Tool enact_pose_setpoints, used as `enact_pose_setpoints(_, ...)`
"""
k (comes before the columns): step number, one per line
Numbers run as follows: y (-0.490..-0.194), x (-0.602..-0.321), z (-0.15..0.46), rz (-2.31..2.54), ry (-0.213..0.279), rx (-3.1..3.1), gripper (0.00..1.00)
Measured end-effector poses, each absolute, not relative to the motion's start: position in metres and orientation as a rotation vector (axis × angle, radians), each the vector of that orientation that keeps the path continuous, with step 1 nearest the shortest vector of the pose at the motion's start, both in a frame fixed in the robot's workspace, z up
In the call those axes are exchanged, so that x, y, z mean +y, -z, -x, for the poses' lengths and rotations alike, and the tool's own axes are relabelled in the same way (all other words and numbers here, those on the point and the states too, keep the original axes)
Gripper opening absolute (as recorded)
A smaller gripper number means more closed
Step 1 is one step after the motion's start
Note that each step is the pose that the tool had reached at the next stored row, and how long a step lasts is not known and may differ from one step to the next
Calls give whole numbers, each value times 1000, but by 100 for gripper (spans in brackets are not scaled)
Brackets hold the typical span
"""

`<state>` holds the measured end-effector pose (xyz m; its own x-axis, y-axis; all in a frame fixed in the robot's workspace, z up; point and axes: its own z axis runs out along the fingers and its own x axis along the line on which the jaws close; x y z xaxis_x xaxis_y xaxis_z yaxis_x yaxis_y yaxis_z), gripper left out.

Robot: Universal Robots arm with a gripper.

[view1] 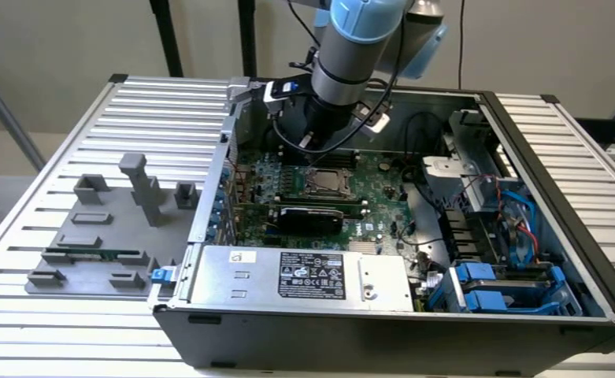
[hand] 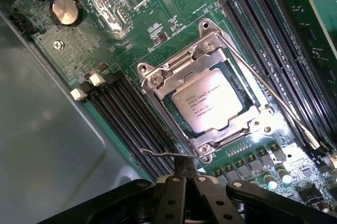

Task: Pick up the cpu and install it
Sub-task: 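Install the first cpu locking lever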

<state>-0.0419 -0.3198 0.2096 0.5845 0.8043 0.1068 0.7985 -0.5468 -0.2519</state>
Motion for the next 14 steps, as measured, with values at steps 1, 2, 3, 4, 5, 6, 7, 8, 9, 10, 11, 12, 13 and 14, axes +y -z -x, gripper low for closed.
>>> enact_pose_setpoints(1,-209,-320,42,2546,-31,-1315,11)
enact_pose_setpoints(2,-209,-320,42,2549,-30,-1310,11)
enact_pose_setpoints(3,-208,-320,42,2552,-30,-1304,11)
enact_pose_setpoints(4,-207,-320,41,2556,-29,-1297,11)
enact_pose_setpoints(5,-207,-320,41,2560,-28,-1290,11)
enact_pose_setpoints(6,-207,-320,41,2563,-26,-1282,11)
enact_pose_setpoints(7,-206,-319,41,2567,-25,-1275,11)
enact_pose_setpoints(8,-206,-319,40,2570,-24,-1268,11)
enact_pose_setpoints(9,-206,-319,40,2573,-24,-1263,11)
enact_pose_setpoints(10,-205,-319,40,2575,-23,-1258,11)
enact_pose_setpoints(11,-205,-319,39,2577,-22,-1254,11)
enact_pose_setpoints(12,-205,-319,39,2579,-22,-1250,11)
enact_pose_setpoints(13,-204,-319,38,2582,-21,-1246,11)
enact_pose_setpoints(14,-204,-319,37,2584,-21,-1242,11)
